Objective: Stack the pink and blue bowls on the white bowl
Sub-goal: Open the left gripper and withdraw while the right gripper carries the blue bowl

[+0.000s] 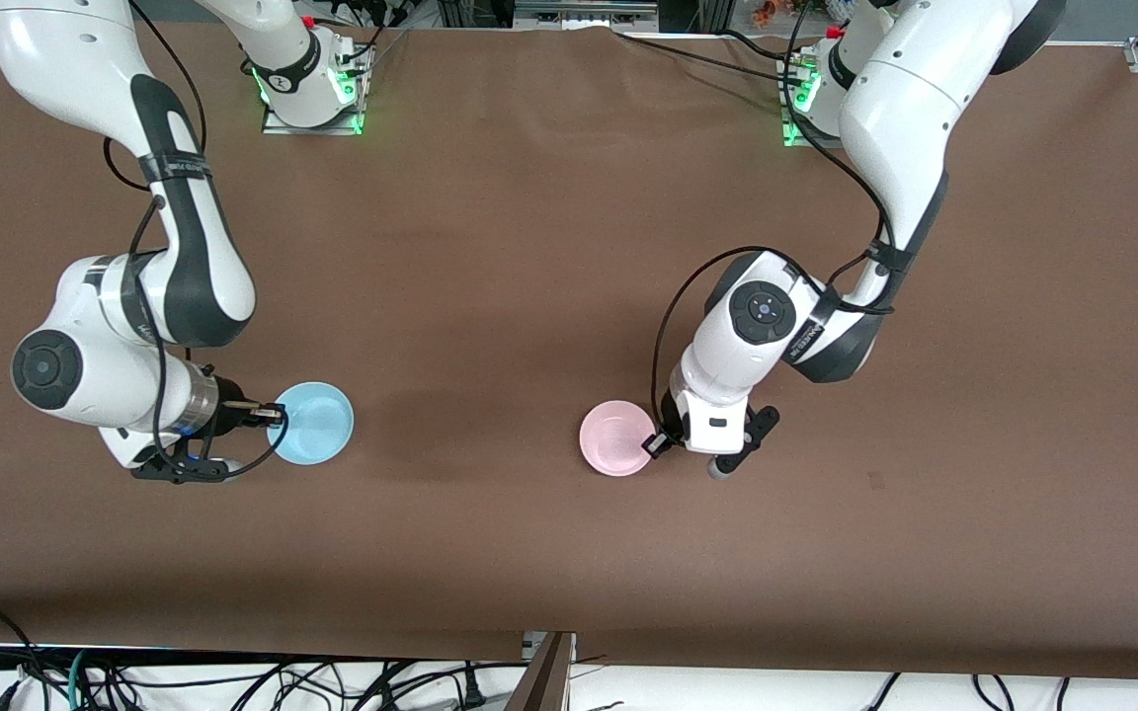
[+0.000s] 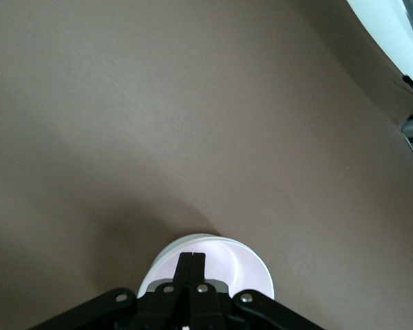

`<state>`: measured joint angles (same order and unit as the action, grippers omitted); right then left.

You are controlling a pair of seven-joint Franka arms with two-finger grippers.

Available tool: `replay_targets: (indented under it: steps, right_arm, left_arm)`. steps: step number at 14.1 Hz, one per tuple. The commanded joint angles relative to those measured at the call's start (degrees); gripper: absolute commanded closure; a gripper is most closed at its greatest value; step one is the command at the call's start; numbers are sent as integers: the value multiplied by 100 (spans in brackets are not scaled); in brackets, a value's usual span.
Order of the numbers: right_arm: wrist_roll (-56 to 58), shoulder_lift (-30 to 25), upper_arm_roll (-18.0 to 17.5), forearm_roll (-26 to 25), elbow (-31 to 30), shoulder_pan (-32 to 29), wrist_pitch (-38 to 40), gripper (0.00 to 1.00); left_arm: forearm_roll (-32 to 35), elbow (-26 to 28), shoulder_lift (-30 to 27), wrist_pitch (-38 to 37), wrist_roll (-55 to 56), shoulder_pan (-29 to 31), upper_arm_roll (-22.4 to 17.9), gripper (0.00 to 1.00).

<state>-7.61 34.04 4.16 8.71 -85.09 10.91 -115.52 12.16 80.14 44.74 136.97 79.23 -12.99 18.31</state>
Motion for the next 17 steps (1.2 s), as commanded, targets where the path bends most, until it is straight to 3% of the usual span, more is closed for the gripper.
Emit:
replay_targets:
  steps: [1,5,11,17]
  right_arm:
    - [-809,-99,6,69,-25,358,91,100]
    - [-2785,-30,-64,43,36,1218,-40,100]
    - [-5362,814,-99,43,1222,2300,-426,100]
    - [-7042,1999,-91,25,2478,3048,-1568,100]
  left_arm:
    - [-100,-514,-79,-863,-309,103,14,100]
    - [-126,-920,-193,-1865,-1276,366,49,100]
    - [-794,-1053,-641,-2859,-3699,1516,41,99]
    - [-751,-1044,-677,-3054,-5434,2353,23,96]
